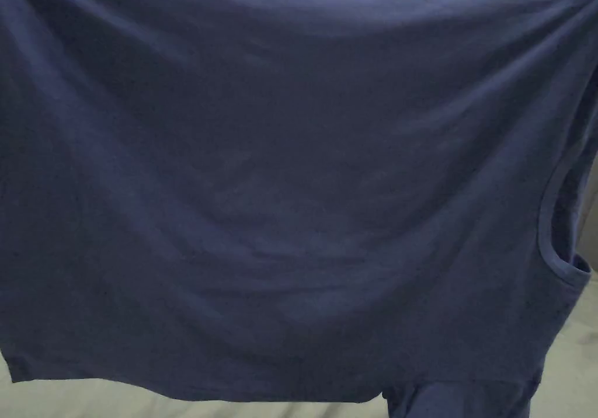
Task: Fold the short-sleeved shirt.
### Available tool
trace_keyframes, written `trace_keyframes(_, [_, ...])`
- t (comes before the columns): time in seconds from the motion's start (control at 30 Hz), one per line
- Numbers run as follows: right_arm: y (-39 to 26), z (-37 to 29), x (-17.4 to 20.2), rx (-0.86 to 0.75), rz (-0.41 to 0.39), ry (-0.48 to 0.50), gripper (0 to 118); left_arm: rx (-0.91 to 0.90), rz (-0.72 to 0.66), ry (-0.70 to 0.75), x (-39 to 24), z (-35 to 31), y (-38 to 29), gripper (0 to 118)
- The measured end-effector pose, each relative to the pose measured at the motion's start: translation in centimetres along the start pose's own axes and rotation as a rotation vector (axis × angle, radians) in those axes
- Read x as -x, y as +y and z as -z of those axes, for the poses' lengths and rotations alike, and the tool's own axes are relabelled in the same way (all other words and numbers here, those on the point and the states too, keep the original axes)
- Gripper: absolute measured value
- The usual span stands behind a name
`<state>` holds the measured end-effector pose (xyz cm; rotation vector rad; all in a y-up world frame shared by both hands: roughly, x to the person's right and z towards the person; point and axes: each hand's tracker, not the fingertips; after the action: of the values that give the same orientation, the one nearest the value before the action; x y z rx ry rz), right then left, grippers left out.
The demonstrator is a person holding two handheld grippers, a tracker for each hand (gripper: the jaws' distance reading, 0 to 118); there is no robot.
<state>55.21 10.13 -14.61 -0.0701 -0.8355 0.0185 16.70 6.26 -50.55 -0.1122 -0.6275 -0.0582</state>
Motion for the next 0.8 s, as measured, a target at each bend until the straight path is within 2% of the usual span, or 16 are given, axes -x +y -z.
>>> trace_keyframes(0.23, [3.2,7.2,1.7,-0.044,0.024,-0.059,4,-0.032,0.046,0.058,-2.3,6.9,3.1,6])
trace_keyframes(0.43, [4.0,12.5,2.6,-0.087,0.055,-0.079,4,-0.072,0.019,0.080,-3.9,12.9,3.8,7])
trace_keyframes(0.7, [0.3,18.3,3.2,-0.073,0.124,-0.072,4,-0.053,-0.062,0.070,-5.1,19.6,-0.4,6])
trace_keyframes(0.8, [-3.3,20.4,3.4,-0.015,0.138,-0.038,4,0.037,-0.059,0.033,-5.6,22.0,-4.2,6])
